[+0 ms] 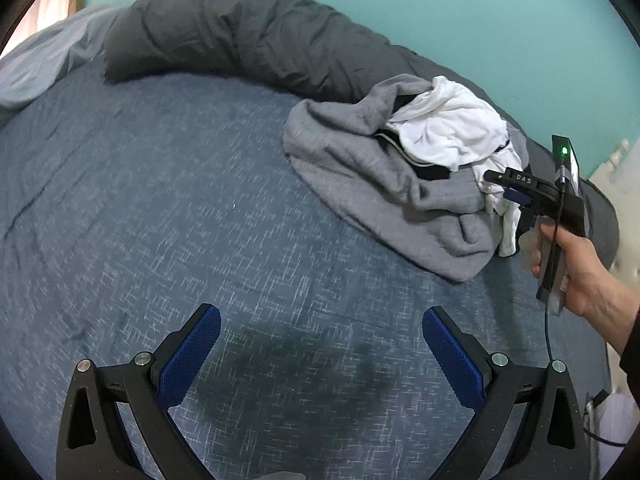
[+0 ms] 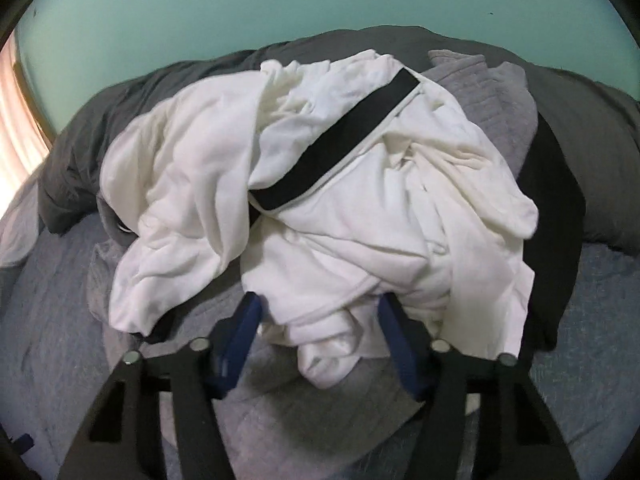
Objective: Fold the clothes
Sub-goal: 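Reach the right tool into the clothes pile and grasp the white shirt, then lift the white shirt with the right tool and pull it off the pile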
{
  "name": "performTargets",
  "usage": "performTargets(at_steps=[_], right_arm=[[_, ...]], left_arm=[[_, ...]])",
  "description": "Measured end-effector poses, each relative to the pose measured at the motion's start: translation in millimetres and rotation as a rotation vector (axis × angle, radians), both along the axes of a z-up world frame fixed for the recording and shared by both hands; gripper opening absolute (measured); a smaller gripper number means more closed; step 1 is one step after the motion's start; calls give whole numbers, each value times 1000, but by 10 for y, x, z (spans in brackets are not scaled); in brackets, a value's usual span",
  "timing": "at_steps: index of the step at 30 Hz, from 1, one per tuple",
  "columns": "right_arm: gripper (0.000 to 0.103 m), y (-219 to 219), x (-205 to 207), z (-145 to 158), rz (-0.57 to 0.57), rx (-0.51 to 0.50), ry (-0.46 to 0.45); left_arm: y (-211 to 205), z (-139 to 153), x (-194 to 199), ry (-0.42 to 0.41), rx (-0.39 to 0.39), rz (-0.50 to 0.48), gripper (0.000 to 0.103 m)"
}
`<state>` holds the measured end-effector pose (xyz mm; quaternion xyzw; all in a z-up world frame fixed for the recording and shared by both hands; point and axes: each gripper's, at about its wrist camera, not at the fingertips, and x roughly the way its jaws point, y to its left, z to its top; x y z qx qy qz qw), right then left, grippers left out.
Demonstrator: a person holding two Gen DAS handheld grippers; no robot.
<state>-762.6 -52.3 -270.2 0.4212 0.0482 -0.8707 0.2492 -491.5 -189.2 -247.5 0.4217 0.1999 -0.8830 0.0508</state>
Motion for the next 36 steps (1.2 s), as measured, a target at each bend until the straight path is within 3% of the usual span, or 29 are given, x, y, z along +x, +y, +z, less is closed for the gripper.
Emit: performTargets(at_steps=[2, 4, 7, 21, 28, 36], right_arm=[[14, 1, 24, 20, 14, 15, 15], [11, 57, 129, 102, 29, 5, 50], [10, 185, 324, 235, 56, -6, 95], [8, 671, 1993, 574, 194, -187, 87], [8, 917, 2966, 600, 267, -282, 63], [8, 1222, 3783, 567, 313, -372, 56]], left_arm=[[-14, -40, 29, -1, 3, -2, 103], [-24, -66, 84, -1, -2, -7, 103], [-34, -62, 200, 0, 2, -3, 103], [112, 198, 1155, 56, 1, 4, 103], [277, 111, 1709, 75, 11, -5, 103], [373, -59, 2170, 104, 31, -7, 103]])
